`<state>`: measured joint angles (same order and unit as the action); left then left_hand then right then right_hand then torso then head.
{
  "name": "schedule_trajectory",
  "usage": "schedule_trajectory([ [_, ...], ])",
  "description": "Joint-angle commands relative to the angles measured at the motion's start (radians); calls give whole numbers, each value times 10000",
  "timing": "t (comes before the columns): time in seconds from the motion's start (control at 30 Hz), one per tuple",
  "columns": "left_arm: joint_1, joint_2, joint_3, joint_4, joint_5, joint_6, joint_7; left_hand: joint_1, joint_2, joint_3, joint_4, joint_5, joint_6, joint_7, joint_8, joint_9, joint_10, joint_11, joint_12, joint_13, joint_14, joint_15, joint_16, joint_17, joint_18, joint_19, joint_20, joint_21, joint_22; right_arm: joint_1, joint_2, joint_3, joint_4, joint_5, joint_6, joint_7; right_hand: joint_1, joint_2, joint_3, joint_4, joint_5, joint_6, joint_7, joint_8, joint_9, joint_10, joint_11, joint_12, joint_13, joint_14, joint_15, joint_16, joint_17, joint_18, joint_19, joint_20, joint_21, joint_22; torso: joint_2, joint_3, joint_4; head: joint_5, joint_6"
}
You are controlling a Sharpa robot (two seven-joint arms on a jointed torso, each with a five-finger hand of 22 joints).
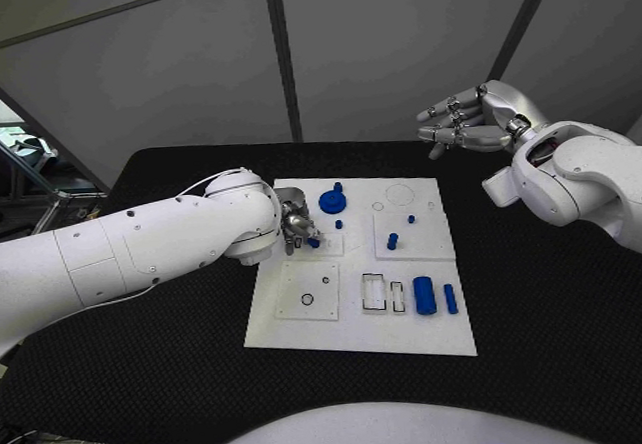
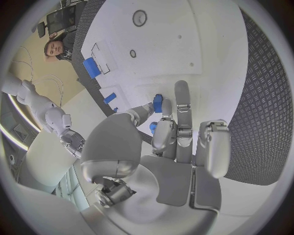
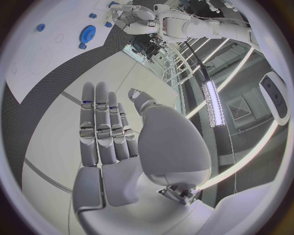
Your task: Assemble the parts on the task board
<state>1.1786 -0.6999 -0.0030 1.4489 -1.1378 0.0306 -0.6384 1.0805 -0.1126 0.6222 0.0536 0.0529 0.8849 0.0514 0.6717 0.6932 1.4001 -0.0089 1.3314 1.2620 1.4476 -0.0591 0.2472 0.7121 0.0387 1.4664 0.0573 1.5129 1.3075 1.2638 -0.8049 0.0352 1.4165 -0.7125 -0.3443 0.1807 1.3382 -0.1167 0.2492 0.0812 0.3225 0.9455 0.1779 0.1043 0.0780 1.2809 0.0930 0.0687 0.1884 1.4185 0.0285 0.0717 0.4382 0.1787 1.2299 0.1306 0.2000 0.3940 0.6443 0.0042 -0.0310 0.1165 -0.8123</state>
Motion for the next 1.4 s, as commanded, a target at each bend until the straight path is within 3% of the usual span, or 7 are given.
schedule_trajectory([
  [0.03, -17, 24, -17, -33, 91, 239, -137, -245, 0, -350, 153, 40, 92, -10, -67, 7, 41, -50, 26, -25, 64, 24, -67, 19, -196, 695, -74, 59, 1787, 21, 8, 7, 6, -4, 47, 133, -70, 9, 0, 78, -6, 4, 33, 41, 5, 34, 55, -5, -9, -38, 18, -65, -9, 23, 87, 15, -48, -8, 5, -2, 5, -9, -7],
  [0.33, -16, 57, -17, -101, 111, 192, -72, -477, 45, -1861, 569, 37, 195, 2, -79, 46, 46, -38, 82, 20, 77, 26, -103, 62, -196, 695, -73, 52, 1796, 21, 19, 6, -5, -1, 35, 141, -130, 21, -22, 131, -3, 1, 34, 47, 5, 32, 60, -3, -36, -35, 24, -66, -39, 23, 106, 24, -89, -43, 6, 0, 2, -30, -25],
  [0.67, -16, 97, -17, -150, 114, 122, -70, -513, 150, -2566, 880, 47, 259, -4, -69, 76, 54, -42, 106, 39, 84, 26, -124, 84, -201, 707, -76, 65, 1827, 21, 25, 6, -16, 0, 29, 147, -151, 26, -30, 152, -2, -2, 36, 47, 5, 23, 63, -7, -49, -39, 28, -68, -54, 23, 114, 27, -108, -59, 1, -1, 6, -35, -24],
  [1.17, -16, -56, -5, -56, 114, -66, -40, -556, 224, -4195, 1690, 47, 285, -25, -43, 159, 69, -55, 133, 55, 101, 16, -162, 126, -207, 721, -87, 75, 1864, 20, 16, 5, -61, -2, 20, 119, -190, 24, -51, 186, -2, -9, 39, 48, 4, 14, 69, -8, -67, -45, 35, -71, -76, 23, 125, 35, -138, -83, -1, -9, 12, -69, -1],
  [1.4, -14, -280, 275, 161, 383, -44, -29, -410, 242, -4702, 1910, 47, 240, -12, -56, 179, 38, -45, 104, 15, 103, 21, -176, 137, -196, 701, -85, 40, 1821, 19, 14, 2, -214, -209, 107, -36, -156, 5, -56, 169, -17, 30, 27, 78, 14, -3, 60, -10, -95, -55, 32, -72, -109, 28, 144, 37, -183, -120, -2, -11, 6, -101, 51],
])
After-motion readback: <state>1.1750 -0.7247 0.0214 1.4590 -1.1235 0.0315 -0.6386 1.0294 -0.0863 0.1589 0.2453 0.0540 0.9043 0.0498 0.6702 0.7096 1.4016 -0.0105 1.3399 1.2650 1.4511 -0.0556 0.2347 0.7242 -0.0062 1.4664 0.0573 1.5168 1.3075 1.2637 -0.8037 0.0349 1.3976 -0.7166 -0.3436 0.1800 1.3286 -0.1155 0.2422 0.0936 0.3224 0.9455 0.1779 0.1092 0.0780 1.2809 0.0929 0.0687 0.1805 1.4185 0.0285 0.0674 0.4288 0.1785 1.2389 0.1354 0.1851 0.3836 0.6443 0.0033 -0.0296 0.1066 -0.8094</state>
